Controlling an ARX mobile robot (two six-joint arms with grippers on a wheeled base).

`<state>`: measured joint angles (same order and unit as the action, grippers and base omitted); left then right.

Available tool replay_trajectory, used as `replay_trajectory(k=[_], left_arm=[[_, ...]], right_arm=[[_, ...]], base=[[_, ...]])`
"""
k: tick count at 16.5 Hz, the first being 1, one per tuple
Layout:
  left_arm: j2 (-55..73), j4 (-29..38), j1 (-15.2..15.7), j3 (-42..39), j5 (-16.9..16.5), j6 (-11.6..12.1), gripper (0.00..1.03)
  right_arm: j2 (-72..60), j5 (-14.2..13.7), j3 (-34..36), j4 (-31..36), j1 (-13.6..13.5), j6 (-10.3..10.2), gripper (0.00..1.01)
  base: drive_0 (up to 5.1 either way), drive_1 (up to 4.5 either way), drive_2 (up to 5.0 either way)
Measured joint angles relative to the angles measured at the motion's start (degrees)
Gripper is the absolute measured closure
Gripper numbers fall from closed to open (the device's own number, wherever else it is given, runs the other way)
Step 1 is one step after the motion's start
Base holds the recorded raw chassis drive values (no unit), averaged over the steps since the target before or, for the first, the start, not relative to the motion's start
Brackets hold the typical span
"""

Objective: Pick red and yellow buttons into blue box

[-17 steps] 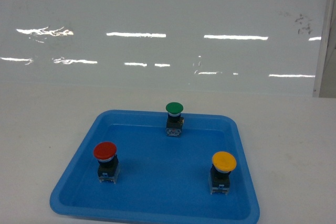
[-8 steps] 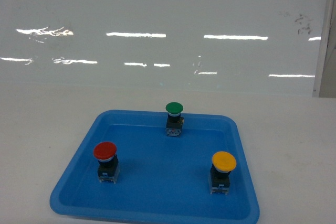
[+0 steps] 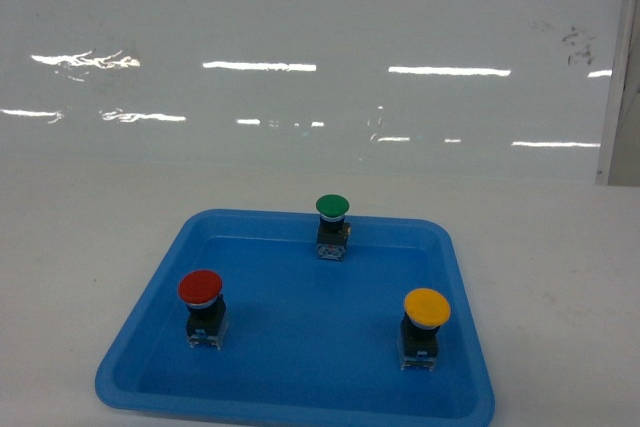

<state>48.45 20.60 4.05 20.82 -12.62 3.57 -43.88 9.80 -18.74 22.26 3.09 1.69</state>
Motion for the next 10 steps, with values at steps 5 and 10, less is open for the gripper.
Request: replay_trajectory(k=[5,10], left_arm=[[20.28,7.54,-1.77,7.17,3.19,3.85,0.05],[24.46,6.84,-2.12,8.2,5.14,5.95,0.05]], right_arm=[[-8.48,-3.06,-4.98,3.13,-4.94,1.57,0.03],[-8.37,-3.58,-5.03,1.29,-5.7,3.21,0.03]], base=[[0.0,0.0,0.0],[0.0,0.0,0.0]])
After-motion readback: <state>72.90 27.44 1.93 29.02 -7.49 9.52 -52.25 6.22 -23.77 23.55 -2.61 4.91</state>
